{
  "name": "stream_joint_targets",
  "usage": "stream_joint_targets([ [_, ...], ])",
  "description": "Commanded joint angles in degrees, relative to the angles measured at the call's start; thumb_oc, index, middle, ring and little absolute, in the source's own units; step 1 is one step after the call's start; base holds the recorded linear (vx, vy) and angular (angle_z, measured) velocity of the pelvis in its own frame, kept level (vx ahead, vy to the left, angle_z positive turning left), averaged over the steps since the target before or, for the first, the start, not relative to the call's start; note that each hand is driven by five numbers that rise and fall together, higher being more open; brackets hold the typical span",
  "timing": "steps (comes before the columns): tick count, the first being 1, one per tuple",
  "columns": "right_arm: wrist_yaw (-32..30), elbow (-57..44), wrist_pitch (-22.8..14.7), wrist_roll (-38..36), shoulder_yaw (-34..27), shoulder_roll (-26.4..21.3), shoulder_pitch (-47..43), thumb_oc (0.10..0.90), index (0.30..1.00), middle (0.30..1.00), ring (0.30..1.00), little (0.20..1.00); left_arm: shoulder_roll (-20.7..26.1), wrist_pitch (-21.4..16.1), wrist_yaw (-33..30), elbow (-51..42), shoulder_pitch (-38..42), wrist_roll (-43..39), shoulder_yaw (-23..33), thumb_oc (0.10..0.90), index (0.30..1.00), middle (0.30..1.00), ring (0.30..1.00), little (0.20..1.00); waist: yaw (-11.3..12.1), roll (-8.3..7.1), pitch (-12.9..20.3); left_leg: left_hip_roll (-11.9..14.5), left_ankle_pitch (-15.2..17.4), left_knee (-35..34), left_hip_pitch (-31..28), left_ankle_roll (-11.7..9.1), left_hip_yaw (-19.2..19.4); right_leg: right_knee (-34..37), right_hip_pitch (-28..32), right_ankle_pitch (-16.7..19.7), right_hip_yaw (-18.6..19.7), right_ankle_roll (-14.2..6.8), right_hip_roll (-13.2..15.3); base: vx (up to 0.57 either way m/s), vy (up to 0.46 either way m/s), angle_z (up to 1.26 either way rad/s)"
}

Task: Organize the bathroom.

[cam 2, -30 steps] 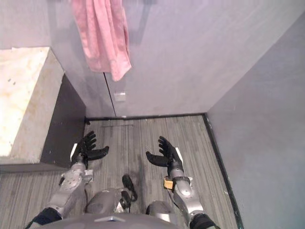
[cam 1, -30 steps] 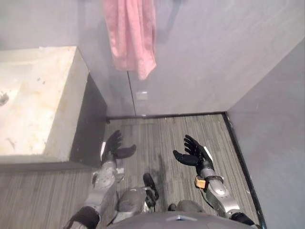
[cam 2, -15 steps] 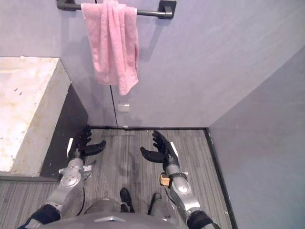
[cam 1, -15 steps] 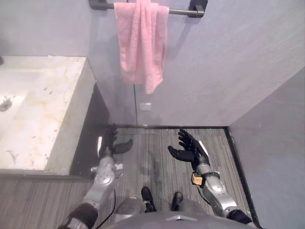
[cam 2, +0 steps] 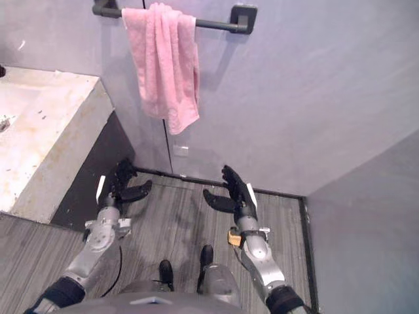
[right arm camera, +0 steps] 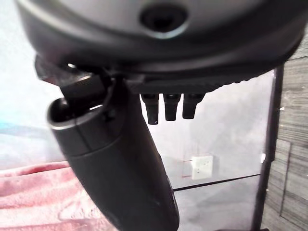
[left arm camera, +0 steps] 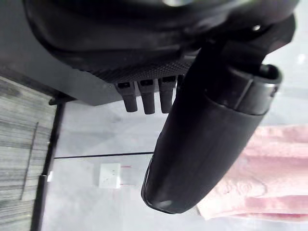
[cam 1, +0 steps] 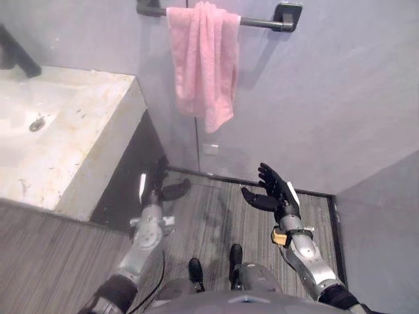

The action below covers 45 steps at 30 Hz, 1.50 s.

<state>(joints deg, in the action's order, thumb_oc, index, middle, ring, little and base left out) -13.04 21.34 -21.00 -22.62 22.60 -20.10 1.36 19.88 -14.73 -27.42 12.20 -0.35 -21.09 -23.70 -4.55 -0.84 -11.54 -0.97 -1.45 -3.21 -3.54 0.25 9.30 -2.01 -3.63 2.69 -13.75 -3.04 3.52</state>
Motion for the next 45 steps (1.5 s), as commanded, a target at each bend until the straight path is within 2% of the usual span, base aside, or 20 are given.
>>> stream_joint_targets([
  [1, -3.0, -9.2, -8.0, 3.8, -3.6, -2.3, -2.8, 0.8, 0.9, 0.9, 0.9, 0.9, -0.1, -4.5, -2.2, -2.9, 8.6, 4.1, -0.8, 0.8, 0.9, 0.9, 0.9, 0.9, -2.7, -3.26, 3.8, 1.9, -1.3, 23.2, 1.0, -4.9, 2.3, 4.9, 0.8, 4.4, -0.2, 0.5, -0.7, 0.16, -0.113, 0.38],
  [2, -3.5, -9.5, -8.2, 4.4, -3.7, -2.5, -2.9, 0.8, 0.9, 0.9, 0.9, 0.9, -0.1, -4.4, -2.3, -3.0, 9.1, 3.7, -0.6, 0.8, 0.9, 0.9, 0.9, 0.9, -2.6, -3.55, 3.8, 3.0, -2.1, 24.9, 2.3, -5.4, 2.5, 4.9, 1.4, 4.1, -0.3, 0.6, -0.4, 0.17, -0.091, 0.29],
  [3, -4.0, -9.9, -8.2, 5.0, -3.9, -3.1, -3.7, 0.8, 0.9, 0.9, 0.9, 0.9, -0.2, -4.4, -2.6, -3.3, 9.9, 4.0, 0.0, 0.8, 0.9, 0.9, 0.9, 0.9, -2.0, -4.38, 3.5, 4.8, -1.0, 26.9, 5.3, -4.9, 3.5, 5.2, 3.3, 3.2, 0.0, 0.6, 0.1, 0.14, -0.054, 0.07],
  [5, -4.8, -9.7, -8.9, 5.5, -4.2, -3.4, -4.7, 0.8, 0.9, 0.9, 0.9, 0.9, -0.2, -4.7, -2.7, -3.5, 10.5, 4.3, 0.5, 0.8, 0.9, 0.9, 0.9, 0.9, -1.4, -4.76, 3.5, 6.0, 0.5, 25.3, 7.4, -3.8, 5.2, 5.9, 5.2, 2.3, 0.7, 0.3, 0.1, 0.19, 0.01, -0.07],
  [7, -4.9, -9.8, -9.2, 6.1, -4.3, -3.2, -6.0, 0.8, 0.9, 0.9, 0.9, 0.9, -0.3, -5.1, -2.2, -4.0, 10.9, 4.7, 1.4, 0.8, 0.9, 0.9, 0.9, 0.9, -0.9, -4.33, 3.8, 5.3, 2.6, 18.9, 7.1, -2.2, 8.3, 6.6, 6.1, 1.7, 0.6, -0.3, -0.1, 0.22, 0.1, -0.16],
  [8, -4.9, -9.9, -9.4, 6.7, -4.4, -3.1, -6.5, 0.8, 0.9, 0.9, 0.9, 0.9, -0.4, -5.0, -2.2, -4.5, 11.0, 5.0, 1.7, 0.8, 0.9, 0.9, 0.9, 0.9, -0.9, -3.64, 4.1, 4.2, 3.0, 13.7, 6.7, -1.6, 10.4, 7.0, 6.4, 1.5, 0.5, -0.8, -0.4, 0.18, 0.122, -0.13],
  [9, -5.0, -9.9, -9.5, 7.1, -4.4, -3.1, -6.6, 0.8, 0.9, 0.9, 0.9, 0.9, -0.4, -4.9, -2.3, -4.6, 10.9, 5.1, 1.7, 0.8, 0.9, 0.9, 0.9, 0.9, -0.8, -3.41, 4.2, 3.7, 2.8, 12.2, 6.5, -1.5, 10.8, 7.0, 6.5, 1.4, 0.7, -1.0, -0.5, 0.26, 0.183, -0.1],
  [10, -4.9, -10.4, -9.3, 8.2, -4.4, -3.2, -7.0, 0.8, 0.9, 0.9, 0.9, 0.9, -0.2, -4.9, -3.2, -5.2, 10.8, 5.1, 1.7, 0.8, 0.9, 0.9, 0.9, 0.9, -0.7, -2.24, 4.6, 2.2, 1.3, 7.6, 6.3, -1.5, 11.0, 7.0, 6.5, 1.2, 1.4, -1.3, -1.4, 0.34, 0.184, -0.07],
  [11, -4.6, -11.3, -9.0, 9.5, -4.1, -3.5, -7.5, 0.8, 0.9, 0.9, 0.9, 0.9, 0.1, -5.1, -4.0, -6.2, 10.8, 4.6, 1.8, 0.8, 0.9, 0.9, 0.9, 0.9, 0.1, -1.2, 4.7, 1.4, -2.0, 3.2, 6.8, -2.1, 9.7, 7.0, 7.2, 0.8, 2.2, -1.5, -2.7, 0.44, 0.206, -0.17],
  [12, -4.7, -11.9, -9.1, 10.3, -3.9, -3.7, -7.8, 0.8, 0.9, 0.9, 0.9, 0.9, 0.3, -5.1, -4.7, -7.0, 10.7, 5.1, 1.9, 0.8, 0.9, 0.9, 0.9, 0.9, 0.9, -0.85, 4.6, 1.3, -4.3, 1.6, 8.1, -2.5, 8.0, 6.9, 8.1, 0.3, 3.0, -1.2, -3.4, 0.33, 0.133, -0.37],
  [17, -6.6, -14.2, -8.5, 12.9, -3.8, -4.6, -10.1, 0.8, 0.9, 0.9, 0.9, 0.9, 1.0, -4.8, -2.6, -9.3, 11.1, 5.6, 3.0, 0.8, 0.9, 0.9, 0.9, 0.9, 2.3, -1.43, 4.9, 2.2, -4.5, 3.5, 9.8, -2.0, 8.5, 6.2, 9.8, -1.5, 3.2, -0.6, -2.8, 0.24, 0.133, -0.51],
  [19, -10.0, -14.3, -8.3, 15.1, -3.9, -4.8, -11.1, 0.8, 0.9, 0.9, 0.9, 0.9, 1.0, -4.2, -0.9, -9.4, 12.0, 5.0, 2.2, 0.8, 0.9, 0.9, 0.9, 0.9, 2.1, -1.33, 5.2, 2.5, -3.1, 4.1, 8.1, -1.7, 8.5, 4.7, 9.5, -1.9, 2.0, -1.1, -1.3, 0.19, 0.19, -0.19],
  [23, -14.8, -15.5, -7.3, 16.7, -4.0, -3.1, -12.4, 0.8, 0.9, 0.9, 0.9, 0.9, 0.6, -2.6, -1.9, -8.6, 13.0, 4.7, -0.4, 0.8, 0.9, 0.9, 0.9, 0.9, 1.4, -0.5, 5.9, 3.6, -1.7, -0.2, 1.8, -1.3, 7.6, 1.1, 8.0, -2.7, -1.1, -3.2, 1.8, 0.12, 0.149, 0.05],
  [26, -13.6, -17.7, -6.8, 17.5, -3.3, -1.6, -12.6, 0.8, 0.9, 0.9, 0.9, 0.9, 0.4, -2.0, -2.6, -8.0, 12.1, 4.8, -0.3, 0.8, 0.9, 0.9, 0.9, 0.9, 1.4, 0.24, 5.9, 4.3, -0.6, -0.8, -0.8, -1.2, 8.6, -1.4, 7.0, -2.9, -3.9, -4.4, 4.3, 0.05, 0.065, -0.27],
  [27, -12.5, -17.5, -7.2, 18.6, -2.5, -0.9, -13.0, 0.8, 0.9, 0.9, 0.9, 0.9, 0.4, -1.7, -3.0, -8.1, 11.6, 4.8, -0.2, 0.8, 0.9, 0.9, 0.9, 0.9, 2.0, 0.26, 6.0, 4.7, -0.4, -1.0, -1.6, -1.5, 9.4, -0.9, 7.1, -2.2, -6.2, -4.8, 5.3, 0.0, 0.003, -0.48],
  [28, -11.8, -17.2, -7.5, 18.7, -2.0, -0.7, -13.5, 0.8, 0.9, 0.9, 0.9, 0.9, 0.5, -1.8, -3.2, -8.3, 11.4, 5.0, -0.2, 0.8, 0.9, 0.9, 0.9, 0.9, 2.2, 0.13, 6.0, 4.7, -0.2, -1.2, -1.7, -1.7, 9.7, 0.2, 7.1, -1.6, -7.0, -4.9, 5.2, 0.0, -0.013, -0.84],
  [32, -9.3, -17.3, -7.4, 19.1, -0.3, -1.6, -16.1, 0.8, 0.9, 0.9, 0.9, 0.9, 0.1, -2.0, -3.4, -7.8, 11.4, 4.4, -0.2, 0.8, 0.9, 0.9, 0.9, 0.9, 2.3, -0.37, 6.3, 4.3, -0.2, -1.0, -0.5, -1.5, 7.9, 3.4, 6.8, -1.4, -3.3, -3.0, 1.8, -0.02, -0.045, -0.35],
  [40, -4.4, -16.8, -5.6, 16.8, 0.7, -3.5, -20.3, 0.8, 0.9, 0.9, 0.9, 0.9, -0.5, -3.2, -3.0, -5.0, 9.9, 2.7, 0.9, 0.8, 0.9, 0.9, 0.9, 0.9, 4.5, -1.38, 7.5, 7.2, -3.0, -1.3, 2.2, -3.7, 7.8, 7.0, 9.1, -1.5, -4.9, -1.9, -0.4, -0.05, -0.122, 0.01],
  [42, -2.8, -16.7, -4.3, 16.3, 0.8, -4.0, -21.2, 0.8, 0.9, 0.9, 0.9, 0.9, -0.6, -3.1, -2.8, -4.6, 9.7, 2.2, 1.2, 0.8, 0.9, 0.9, 0.9, 0.9, 4.8, -1.38, 7.5, 7.9, -3.9, -1.4, 2.8, -4.3, 8.4, 7.0, 9.2, -1.6, -5.6, -1.9, -0.5, -0.05, -0.085, 0.03],
  [45, -2.1, -16.4, -2.9, 14.6, 0.5, -5.0, -23.5, 0.8, 0.9, 0.9, 0.9, 0.9, -1.1, -3.3, -2.0, -3.9, 9.6, 1.5, 1.6, 0.8, 0.9, 0.9, 0.9, 0.9, 5.1, -1.53, 7.3, 9.2, -5.3, -0.2, 3.6, -5.1, 12.9, 7.0, 9.6, -1.5, -9.0, -1.7, -0.1, -0.07, -0.049, 0.02],
])
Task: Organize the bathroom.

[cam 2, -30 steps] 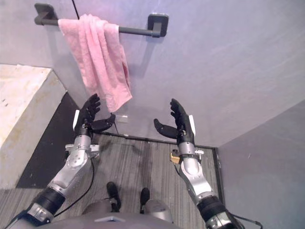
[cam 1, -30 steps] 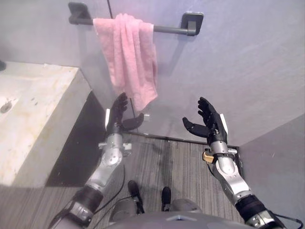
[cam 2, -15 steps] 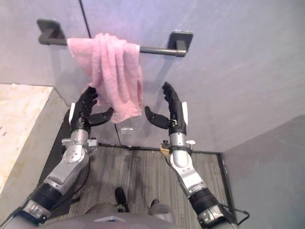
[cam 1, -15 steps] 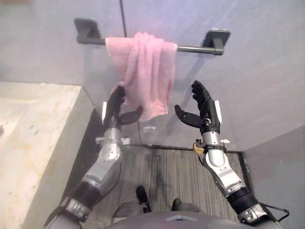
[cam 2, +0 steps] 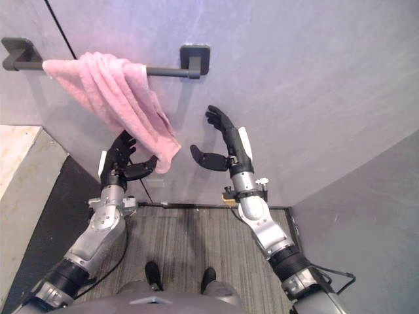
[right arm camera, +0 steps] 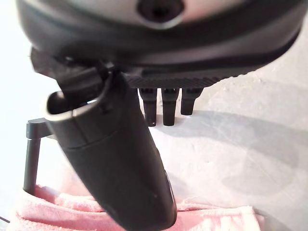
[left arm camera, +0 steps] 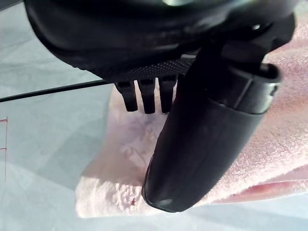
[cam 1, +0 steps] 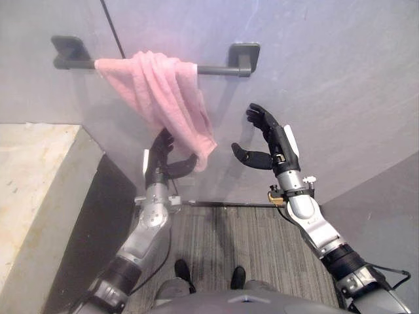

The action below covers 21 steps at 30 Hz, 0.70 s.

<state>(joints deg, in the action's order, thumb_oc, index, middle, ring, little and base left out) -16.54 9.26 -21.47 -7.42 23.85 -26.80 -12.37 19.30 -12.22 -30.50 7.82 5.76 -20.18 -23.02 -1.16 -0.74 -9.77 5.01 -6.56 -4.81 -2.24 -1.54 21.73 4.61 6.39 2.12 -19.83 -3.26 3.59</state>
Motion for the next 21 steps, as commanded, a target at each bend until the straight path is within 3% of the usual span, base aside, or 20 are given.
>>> stream_joint_targets([
  [1, 1.2, -4.2, -1.4, -1.2, -1.0, 1.4, -10.7, 0.8, 0.9, 0.9, 0.9, 0.9, -0.5, -5.7, 1.3, 0.5, 3.6, 0.7, 0.9, 0.8, 0.9, 0.9, 0.9, 0.9, 1.6, -2.01, 5.1, 3.7, 0.6, 3.6, 2.4, -3.4, 1.4, 0.4, -0.2, -1.0, -3.9, -1.2, 0.1, -0.14, -0.028, 0.24],
  [4, 4.3, -2.0, 1.4, -2.9, -1.6, 0.8, -14.9, 0.8, 0.9, 0.9, 0.9, 0.9, -0.4, -5.6, 1.8, 0.9, 4.4, 0.0, 1.4, 0.8, 0.9, 0.9, 0.9, 0.9, 1.8, -3.55, 4.2, 3.9, 4.1, 13.0, 3.4, -3.9, -1.6, 0.4, -1.0, 0.1, -4.2, -0.3, 1.4, -0.14, 0.004, 0.3],
  [6, 4.9, -2.1, 3.0, -4.2, -1.7, 0.4, -16.7, 0.8, 0.9, 0.9, 0.9, 0.9, -0.7, -5.5, 3.1, 1.7, 5.3, -0.6, 1.6, 0.8, 0.9, 0.9, 0.9, 0.9, 1.2, -3.78, 4.2, 2.8, 7.0, 11.5, 0.9, -3.0, -1.4, -0.2, -1.5, 0.7, -5.5, -1.0, 2.5, -0.12, 0.093, 0.1],
  [7, 5.0, -2.4, 3.9, -4.6, -1.8, 0.3, -17.3, 0.8, 0.9, 0.9, 0.9, 0.9, -0.6, -5.1, 3.6, 1.4, 5.3, -0.9, 1.5, 0.8, 0.9, 0.9, 0.9, 0.9, 0.9, -3.2, 4.4, 1.0, 7.8, 8.8, -0.9, -2.6, -1.9, -0.4, -2.0, 0.6, -5.2, -1.0, 2.1, -0.07, 0.148, 0.24],
  [9, 4.7, -2.8, 4.5, -5.3, -1.9, 0.0, -17.4, 0.8, 0.9, 0.9, 0.9, 0.9, -0.2, -5.1, 4.1, 1.2, 5.2, -0.9, 1.1, 0.8, 0.9, 0.9, 0.9, 0.9, 0.5, -2.38, 5.0, 1.2, 5.9, 4.8, -2.1, -2.8, -1.6, -0.3, -2.5, 0.9, -5.5, -1.3, 1.8, 0.01, 0.097, 0.35],
  [12, 4.8, -2.9, 6.3, -5.2, -2.5, -0.2, -18.7, 0.8, 0.9, 0.9, 0.9, 0.9, -0.6, -4.9, 4.0, 1.9, 5.2, -0.6, -0.7, 0.8, 0.9, 0.9, 0.9, 0.9, 0.3, -1.54, 5.7, -0.9, 6.2, 0.7, -4.2, -2.1, -2.5, -0.1, -2.3, 0.9, -5.5, -1.9, 1.5, 0.03, 0.068, 0.42],
  [21, 6.5, 0.4, 8.5, -5.8, -1.9, 0.4, -24.8, 0.8, 0.9, 0.9, 0.9, 0.9, -0.2, -4.9, 3.5, 1.8, 4.0, 0.3, -1.8, 0.8, 0.9, 0.9, 0.9, 0.9, 1.6, -1.85, 6.4, -3.4, 6.8, -0.2, -3.9, -0.8, -2.2, -0.1, -3.1, 2.1, -5.6, -2.9, 2.3, 0.01, 0.051, 0.08],
])
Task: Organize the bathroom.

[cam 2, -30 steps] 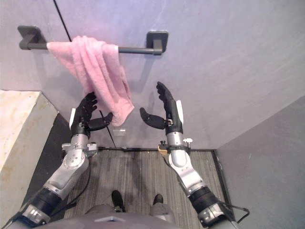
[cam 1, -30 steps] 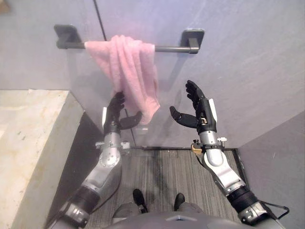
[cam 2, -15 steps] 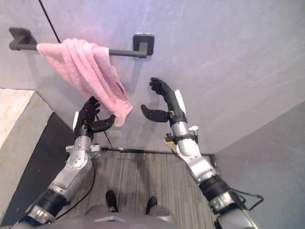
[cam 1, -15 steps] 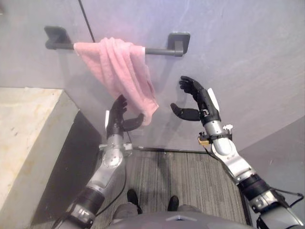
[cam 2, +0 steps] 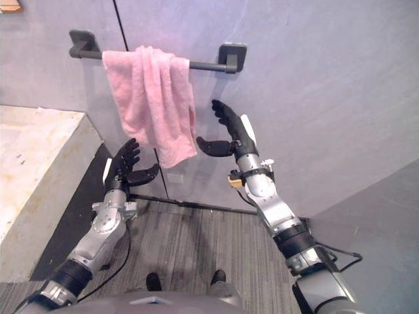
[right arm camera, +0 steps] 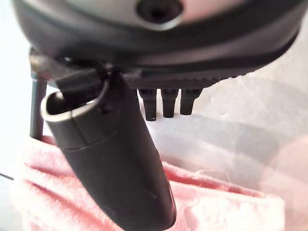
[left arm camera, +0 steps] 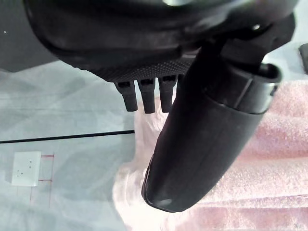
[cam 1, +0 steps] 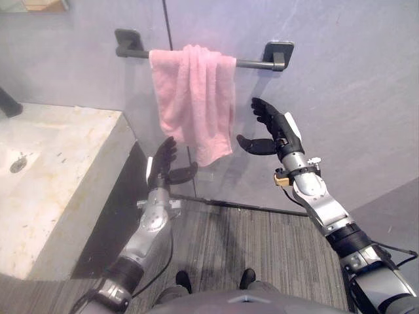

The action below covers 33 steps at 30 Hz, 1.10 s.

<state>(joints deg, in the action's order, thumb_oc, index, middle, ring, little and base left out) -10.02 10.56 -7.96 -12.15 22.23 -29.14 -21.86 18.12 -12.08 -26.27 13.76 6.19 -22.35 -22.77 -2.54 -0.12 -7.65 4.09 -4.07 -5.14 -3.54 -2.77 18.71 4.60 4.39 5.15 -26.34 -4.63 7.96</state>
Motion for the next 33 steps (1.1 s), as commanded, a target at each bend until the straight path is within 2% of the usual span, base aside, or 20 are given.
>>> stream_joint_targets([
  [1, -0.8, -0.2, -5.0, -0.8, -0.2, 2.9, -16.1, 0.8, 0.9, 0.9, 0.9, 0.9, 1.1, -5.2, -1.3, -4.2, 3.5, 2.7, -2.2, 0.8, 0.9, 0.9, 0.9, 0.9, 3.2, -2.56, 4.3, -2.6, 4.4, 0.1, -2.6, 0.6, 1.0, -0.1, -1.0, -0.9, 0.9, -1.7, -2.0, 0.03, 0.029, 0.0],
  [5, -5.1, 1.4, -5.1, 0.1, -0.8, 2.8, -18.3, 0.8, 0.9, 0.9, 0.9, 0.9, 2.1, -5.2, -1.9, -5.6, 2.8, 2.4, -1.4, 0.8, 0.9, 0.9, 0.9, 0.9, 3.9, -2.79, 4.1, -3.2, 4.2, 0.1, -2.5, 1.1, 1.3, 0.0, -1.1, -0.3, 0.8, -2.0, -1.6, 0.01, 0.013, 0.03],
  [7, -5.5, 1.6, -4.2, 2.7, -1.0, 3.0, -18.8, 0.8, 0.9, 0.9, 0.9, 0.9, 2.4, -5.3, -1.9, -6.0, 2.4, 2.3, -1.0, 0.8, 0.9, 0.9, 0.9, 0.9, 4.2, -2.79, 4.0, -3.3, 4.2, 0.1, -2.4, 1.2, 1.4, -0.1, -1.1, -0.2, 0.9, -2.1, -1.5, 0.01, 0.022, 0.07],
  [19, -6.7, 4.5, -4.6, -0.3, -0.7, 2.5, -22.0, 0.8, 0.9, 0.9, 0.9, 0.9, 3.0, -5.8, -0.8, -6.4, 1.1, 2.4, -0.4, 0.8, 0.9, 0.9, 0.9, 0.9, 5.7, -3.06, 3.6, -3.7, 4.4, 0.1, -2.7, 2.1, 1.3, -0.6, -0.4, -0.3, 0.8, -2.2, -1.2, 0.01, 0.003, 0.02],
  [20, -6.8, 4.5, -4.6, -0.2, -0.7, 2.6, -21.9, 0.751, 0.827, 0.827, 0.827, 0.827, 3.0, -5.9, -0.8, -6.4, 1.1, 2.5, -0.4, 0.8, 0.9, 0.9, 0.9, 0.9, 5.7, -3.08, 3.6, -3.7, 4.3, 0.1, -2.6, 2.1, 1.3, -0.6, -0.5, -0.2, 0.7, -2.2, -1.2, 0.0, 0.0, 0.0],
  [21, -6.9, 4.3, -4.4, -0.2, -0.7, 2.7, -21.8, 0.571, 0.556, 0.556, 0.556, 0.556, 3.0, -5.9, -0.9, -6.4, 1.0, 2.5, -0.4, 0.8, 0.9, 0.9, 0.9, 0.9, 5.8, -2.98, 3.4, -3.6, 4.6, 0.2, -3.0, 2.1, 1.3, -0.6, -0.1, -0.5, 0.8, -2.3, -1.2, 0.0, 0.0, 0.0],
  [23, -7.1, 4.2, -4.4, -0.4, -0.8, 2.8, -21.7, 0.522, 0.484, 0.484, 0.484, 0.484, 3.1, -6.0, -1.0, -6.4, 1.1, 2.6, -0.4, 0.8, 0.9, 0.9, 0.9, 0.9, 5.7, -3.08, 3.5, -3.6, 4.3, 0.1, -2.7, 2.2, 1.5, -0.6, -0.3, -0.3, 0.9, -2.2, -1.1, 0.0, 0.0, 0.0],
  [24, -7.3, 4.2, -4.5, -0.4, -0.8, 2.9, -21.6, 0.475, 0.413, 0.413, 0.413, 0.413, 3.1, -6.1, -1.2, -6.4, 1.1, 2.7, -0.4, 0.8, 0.9, 0.9, 0.9, 0.9, 5.7, -3.03, 3.4, -3.5, 4.7, 0.2, -2.9, 2.2, 1.5, -0.7, -0.1, -0.6, 1.0, -2.3, -1.2, 0.0, 0.0, 0.0],
  [25, -7.4, 4.2, -4.6, -0.3, -0.9, 3.0, -21.5, 0.4, 0.3, 0.3, 0.3, 0.3, 3.1, -6.1, -1.6, -6.4, 1.3, 2.6, -0.5, 0.8, 0.9, 0.9, 0.9, 0.9, 5.6, -3.12, 3.3, -3.5, 4.4, 0.2, -2.8, 2.3, 1.6, -0.7, -0.3, -0.5, 1.0, -2.2, -1.1, 0.0, 0.0, 0.0],
  [33, -8.1, 2.4, -4.6, 1.4, -1.1, 4.3, -18.1, 0.4, 0.3, 0.3, 0.3, 0.3, 3.0, -6.6, -2.5, -5.8, 1.2, 3.4, 0.7, 0.8, 0.9, 0.9, 0.9, 0.9, 4.8, -2.98, 3.1, -3.2, 4.7, 0.3, -3.1, 2.4, 2.1, -0.7, 0.0, -0.7, 1.7, -2.3, -1.2, 0.01, 0.001, -0.01],
])
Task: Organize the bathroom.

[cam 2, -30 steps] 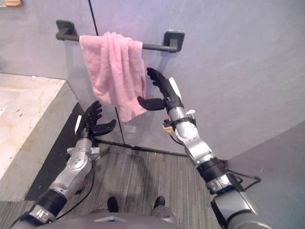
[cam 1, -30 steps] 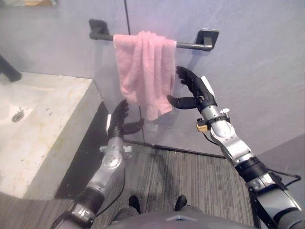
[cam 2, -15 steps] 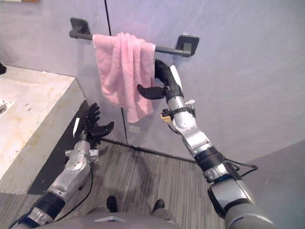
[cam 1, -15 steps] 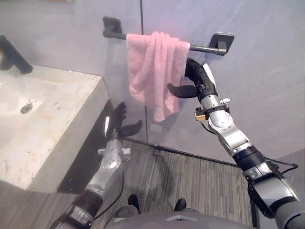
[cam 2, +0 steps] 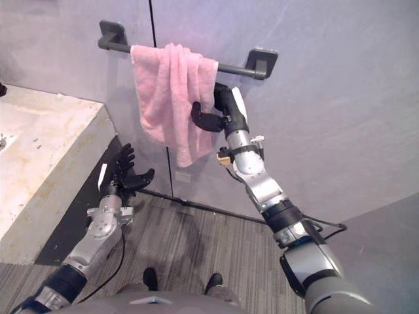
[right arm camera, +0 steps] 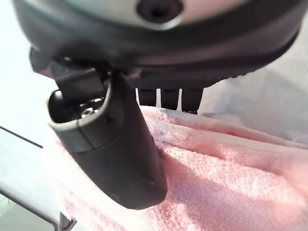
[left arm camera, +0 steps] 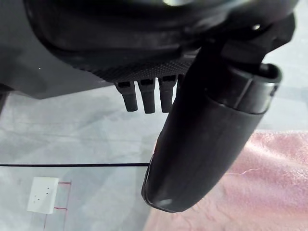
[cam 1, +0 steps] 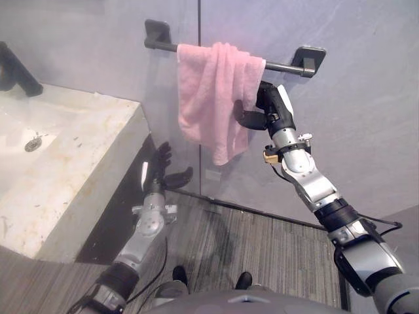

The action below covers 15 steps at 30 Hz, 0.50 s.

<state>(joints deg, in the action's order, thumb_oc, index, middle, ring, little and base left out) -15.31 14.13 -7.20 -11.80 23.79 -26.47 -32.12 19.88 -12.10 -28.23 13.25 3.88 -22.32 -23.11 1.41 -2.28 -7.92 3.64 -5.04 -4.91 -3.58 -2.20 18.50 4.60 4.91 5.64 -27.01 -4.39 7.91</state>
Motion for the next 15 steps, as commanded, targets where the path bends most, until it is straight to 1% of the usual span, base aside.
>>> stream_joint_targets([
  [1, -2.8, -1.4, -5.3, 1.1, -2.7, 1.7, -7.6, 0.4, 0.3, 0.3, 0.3, 0.3, 1.3, -6.4, -0.6, -5.4, 3.6, 3.4, 1.2, 0.8, 0.9, 0.9, 0.9, 0.9, 0.7, -0.87, 3.4, -2.8, 5.4, -0.1, -2.9, 1.9, 2.4, -0.6, -0.8, -1.0, 2.4, -2.5, -1.1, 0.03, 0.007, -0.08],
  [2, -2.8, -1.6, -5.5, 1.0, -2.6, 1.9, -6.9, 0.4, 0.3, 0.3, 0.3, 0.3, 1.3, -6.3, -0.8, -5.5, 3.5, 3.5, 1.4, 0.8, 0.9, 0.9, 0.9, 0.9, 0.6, -0.78, 3.3, -2.8, 5.7, 0.1, -3.1, 1.9, 2.4, -0.6, -0.6, -1.2, 2.5, -2.5, -1.2, 0.0, 0.003, -0.12],
  [3, -2.6, -1.6, -5.6, 1.1, -2.7, 2.0, -6.6, 0.4, 0.3, 0.3, 0.3, 0.3, 1.2, -6.4, -0.8, -5.3, 3.5, 3.5, 1.5, 0.8, 0.9, 0.9, 0.9, 0.9, 0.5, -0.81, 3.3, -2.8, 5.4, -0.1, -2.9, 1.9, 2.6, -0.5, -0.8, -1.0, 2.5, -2.5, -1.1, 0.01, 0.007, -0.1],
  [5, -1.8, -1.6, -6.0, 0.6, -2.7, 2.4, -5.5, 0.8, 0.9, 0.9, 0.9, 0.9, 1.1, -6.6, -1.0, -4.8, 3.6, 3.6, 1.7, 0.8, 0.9, 0.9, 0.9, 0.9, 0.2, -0.76, 3.4, -2.8, 5.4, -0.1, -3.1, 1.9, 2.9, -0.5, -0.9, -0.9, 2.7, -2.5, -1.1, 0.0, 0.001, -0.03],
  [10, -0.3, -2.2, -5.1, 0.3, -2.2, 2.7, -3.4, 0.8, 0.9, 0.9, 0.9, 0.9, 0.9, -6.4, -0.9, -4.5, 3.7, 3.6, 2.4, 0.8, 0.9, 0.9, 0.9, 0.9, -0.3, -0.52, 3.3, -2.7, 5.7, 0.0, -3.4, 1.9, 3.3, -0.5, -0.6, -1.2, 3.0, -2.7, -1.2, 0.01, 0.004, -0.02],
  [15, -1.1, -2.4, -6.1, 0.3, -2.5, 2.7, -3.5, 0.8, 0.9, 0.9, 0.9, 0.9, 1.0, -5.7, -1.0, -4.8, 4.0, 3.4, 2.2, 0.8, 0.9, 0.9, 0.9, 0.9, -0.5, -0.5, 3.4, -2.6, 5.7, 0.1, -3.5, 1.8, 3.5, -0.5, -0.6, -1.2, 3.0, -2.6, -1.2, 0.01, 0.004, -0.04],
])
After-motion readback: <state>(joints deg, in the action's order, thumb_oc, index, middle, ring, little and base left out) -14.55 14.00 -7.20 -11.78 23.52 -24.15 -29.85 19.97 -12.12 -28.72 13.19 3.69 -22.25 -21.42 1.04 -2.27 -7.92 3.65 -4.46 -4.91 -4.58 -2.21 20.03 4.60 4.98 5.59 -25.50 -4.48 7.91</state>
